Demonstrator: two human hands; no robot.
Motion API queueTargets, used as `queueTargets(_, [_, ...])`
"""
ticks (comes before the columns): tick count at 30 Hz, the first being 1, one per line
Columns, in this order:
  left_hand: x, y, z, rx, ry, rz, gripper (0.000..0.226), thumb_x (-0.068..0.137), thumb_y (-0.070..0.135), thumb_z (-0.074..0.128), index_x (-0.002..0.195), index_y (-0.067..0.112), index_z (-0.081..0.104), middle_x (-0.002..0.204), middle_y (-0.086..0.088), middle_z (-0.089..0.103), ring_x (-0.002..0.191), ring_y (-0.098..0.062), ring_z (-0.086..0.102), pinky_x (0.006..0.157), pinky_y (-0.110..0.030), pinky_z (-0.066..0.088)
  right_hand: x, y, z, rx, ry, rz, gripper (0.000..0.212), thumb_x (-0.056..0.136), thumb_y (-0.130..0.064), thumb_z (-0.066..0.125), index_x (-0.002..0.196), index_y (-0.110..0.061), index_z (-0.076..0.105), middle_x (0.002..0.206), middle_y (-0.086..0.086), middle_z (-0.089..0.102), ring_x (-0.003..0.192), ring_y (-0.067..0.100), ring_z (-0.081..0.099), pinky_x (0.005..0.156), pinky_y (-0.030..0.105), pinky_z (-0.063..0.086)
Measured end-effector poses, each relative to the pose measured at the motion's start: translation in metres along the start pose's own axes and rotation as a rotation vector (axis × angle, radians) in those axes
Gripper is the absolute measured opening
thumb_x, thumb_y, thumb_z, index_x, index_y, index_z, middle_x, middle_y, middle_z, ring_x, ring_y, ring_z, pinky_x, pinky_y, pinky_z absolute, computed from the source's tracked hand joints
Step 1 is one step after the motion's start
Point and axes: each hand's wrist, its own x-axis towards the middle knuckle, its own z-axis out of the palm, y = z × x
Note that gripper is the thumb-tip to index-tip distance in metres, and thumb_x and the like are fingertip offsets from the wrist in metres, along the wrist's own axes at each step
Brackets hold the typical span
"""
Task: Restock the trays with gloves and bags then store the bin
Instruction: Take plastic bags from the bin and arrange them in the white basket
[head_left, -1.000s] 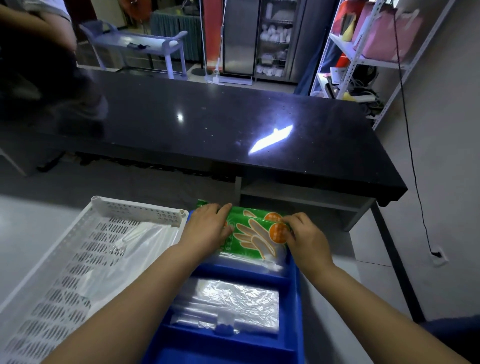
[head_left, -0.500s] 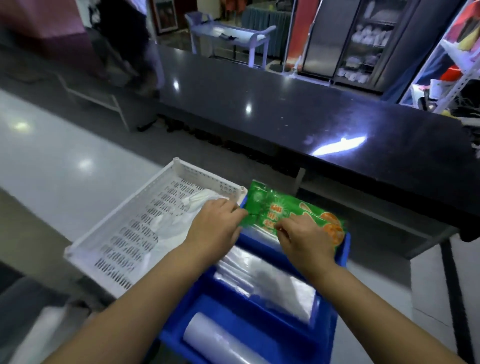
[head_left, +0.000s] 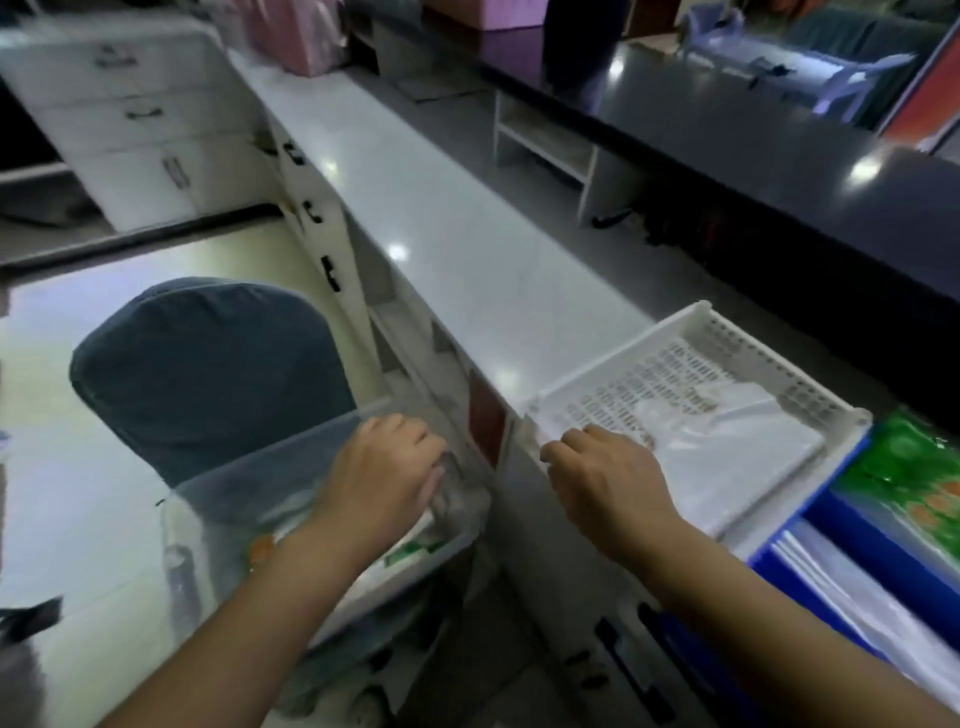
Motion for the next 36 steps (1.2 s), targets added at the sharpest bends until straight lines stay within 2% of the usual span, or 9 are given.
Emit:
queueTargets(2, [-0.026, -0.056, 0.001, 0.023, -0.018, -0.080, 0.011, 0.071, 0.024, 0.058, 0.076, 0.019, 0.067, 0.072, 0.000, 0.064, 0.067, -0.025, 0.060, 0.057, -0.034, 0.045, 0.029, -0.038, 0.013, 0.041, -0.029, -0.061, 0.018, 0.057, -0.010, 0.072, 0.059, -0.016, 0.056, 0.054, 0.001, 0.054, 0.048, 0.022, 0.051, 0.042, 0.023, 0.025])
queueTargets(8, [-0.096, -0.175, 0.008, -0.008, -0.121, -0.288, 0.026, 0.073, 0.027, 0.046, 0.071, 0.015, 0.069, 0.069, -0.003, 0.066, 0.062, -0.027, 0.063, 0.056, -0.033, 0.050, 0.085, -0.128, 0.085, 0.058, -0.251, -0.095, 0.012, 0.065, -0.019, 0.071, 0.069, -0.021, 0.060, 0.062, -0.003, 0.057, 0.056, 0.017, 0.052, 0.041, 0.031, 0.045])
queueTargets(11, [-0.120, -0.206, 0.020, -0.096, -0.151, -0.397, 0.012, 0.067, 0.019, 0.062, 0.074, 0.015, 0.071, 0.071, -0.005, 0.068, 0.064, -0.028, 0.065, 0.057, -0.033, 0.051, 0.098, -0.151, 0.110, 0.091, -0.315, -0.132, 0.012, 0.064, -0.018, 0.071, 0.066, -0.019, 0.059, 0.058, 0.000, 0.056, 0.051, 0.020, 0.053, 0.037, 0.028, 0.039])
queueTargets(17, [-0.157, -0.242, 0.068, -0.163, -0.215, -0.514, 0.016, 0.060, 0.015, 0.070, 0.075, 0.019, 0.072, 0.070, 0.000, 0.067, 0.059, -0.024, 0.064, 0.050, -0.023, 0.046, 0.121, -0.185, 0.172, 0.113, -0.373, -0.216, 0.009, 0.060, -0.020, 0.060, 0.054, -0.019, 0.054, 0.049, 0.002, 0.054, 0.038, 0.022, 0.051, 0.037, 0.020, 0.019])
queueTargets(21, [-0.179, -0.255, 0.111, -0.215, -0.292, -0.606, 0.019, 0.062, 0.014, 0.074, 0.079, 0.022, 0.072, 0.077, 0.002, 0.069, 0.067, -0.022, 0.065, 0.056, -0.030, 0.051, 0.140, -0.212, 0.253, 0.159, -0.568, -0.214, 0.012, 0.050, -0.010, 0.070, 0.053, -0.017, 0.060, 0.050, 0.004, 0.058, 0.042, 0.025, 0.055, 0.033, 0.020, 0.029])
queueTargets(24, [-0.185, -0.261, 0.138, -0.218, -0.329, -0.653, 0.015, 0.066, 0.019, 0.062, 0.077, 0.021, 0.072, 0.076, 0.002, 0.069, 0.065, -0.020, 0.064, 0.053, -0.032, 0.053, 0.159, -0.232, 0.307, 0.201, -0.705, -0.265, 0.018, 0.064, -0.003, 0.064, 0.079, -0.013, 0.070, 0.076, 0.009, 0.068, 0.067, 0.031, 0.064, 0.052, 0.027, 0.046])
queueTargets(27, [-0.184, -0.267, 0.164, -0.252, -0.336, -0.709, 0.015, 0.067, 0.014, 0.072, 0.081, 0.020, 0.071, 0.077, 0.001, 0.069, 0.065, -0.020, 0.064, 0.054, -0.033, 0.053, 0.176, -0.246, 0.361, 0.122, -0.769, -0.359, 0.031, 0.081, -0.003, 0.051, 0.109, -0.011, 0.061, 0.107, 0.008, 0.062, 0.093, 0.030, 0.059, 0.072, 0.032, 0.043])
queueTargets(32, [-0.181, -0.274, 0.206, -0.276, -0.341, -0.775, 0.017, 0.070, 0.018, 0.066, 0.086, 0.023, 0.070, 0.082, 0.002, 0.069, 0.070, -0.021, 0.064, 0.057, -0.032, 0.053, 0.180, -0.250, 0.428, 0.038, -0.810, -0.503, 0.052, 0.068, -0.007, 0.069, 0.119, -0.008, 0.056, 0.116, 0.015, 0.060, 0.103, 0.032, 0.056, 0.096, 0.041, 0.041])
queueTargets(36, [-0.177, -0.271, 0.233, -0.306, -0.364, -0.827, 0.019, 0.071, 0.018, 0.069, 0.089, 0.022, 0.070, 0.086, 0.001, 0.070, 0.075, -0.022, 0.065, 0.062, -0.034, 0.053, 0.176, -0.243, 0.439, -0.085, -0.824, -0.556, 0.047, 0.066, -0.016, 0.074, 0.111, -0.012, 0.060, 0.110, 0.013, 0.059, 0.099, 0.031, 0.054, 0.087, 0.043, 0.043])
